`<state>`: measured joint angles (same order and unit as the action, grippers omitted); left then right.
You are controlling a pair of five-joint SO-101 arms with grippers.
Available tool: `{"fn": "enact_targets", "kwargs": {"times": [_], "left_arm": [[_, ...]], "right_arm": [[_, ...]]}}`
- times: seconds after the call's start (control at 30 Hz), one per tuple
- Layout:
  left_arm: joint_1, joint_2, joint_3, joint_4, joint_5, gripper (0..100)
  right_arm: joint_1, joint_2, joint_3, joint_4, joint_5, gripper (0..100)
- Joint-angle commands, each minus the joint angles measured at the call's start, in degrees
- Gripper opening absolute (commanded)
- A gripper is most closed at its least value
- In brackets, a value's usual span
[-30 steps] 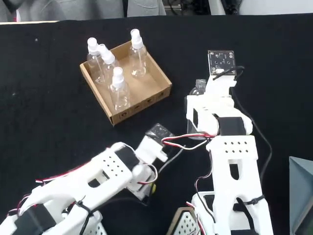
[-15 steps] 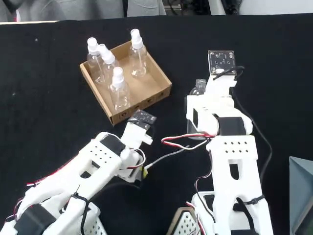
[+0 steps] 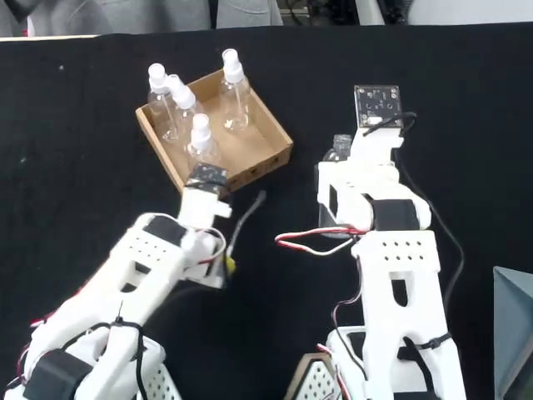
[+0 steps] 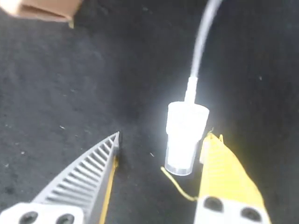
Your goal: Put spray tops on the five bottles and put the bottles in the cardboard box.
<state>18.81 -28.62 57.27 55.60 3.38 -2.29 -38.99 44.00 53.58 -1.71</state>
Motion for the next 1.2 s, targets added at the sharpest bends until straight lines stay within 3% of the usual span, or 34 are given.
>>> {"fn": "enact_targets", "kwargs": {"times": [0.0,0.33,1.0,1.17], "left_arm": [[-1.71,-0.35,-1.45,-0.7,-0.7,26],[3.65,0.18,-1.8,5.36,-5.1,26],[-12.18,0.26,-2.15,4.92,-9.14,26],[-17.36,0.26,-1.8,-1.76,-9.14,26]], "right_arm": [[1.58,-2.59,-0.75,-1.67,-0.09,9.5],[1.58,-2.51,-0.75,-1.67,-0.09,9.5],[1.58,-2.51,-0.75,-1.67,-0.09,9.5],[1.58,-2.51,-0.66,-1.67,-0.09,9.5]]}}
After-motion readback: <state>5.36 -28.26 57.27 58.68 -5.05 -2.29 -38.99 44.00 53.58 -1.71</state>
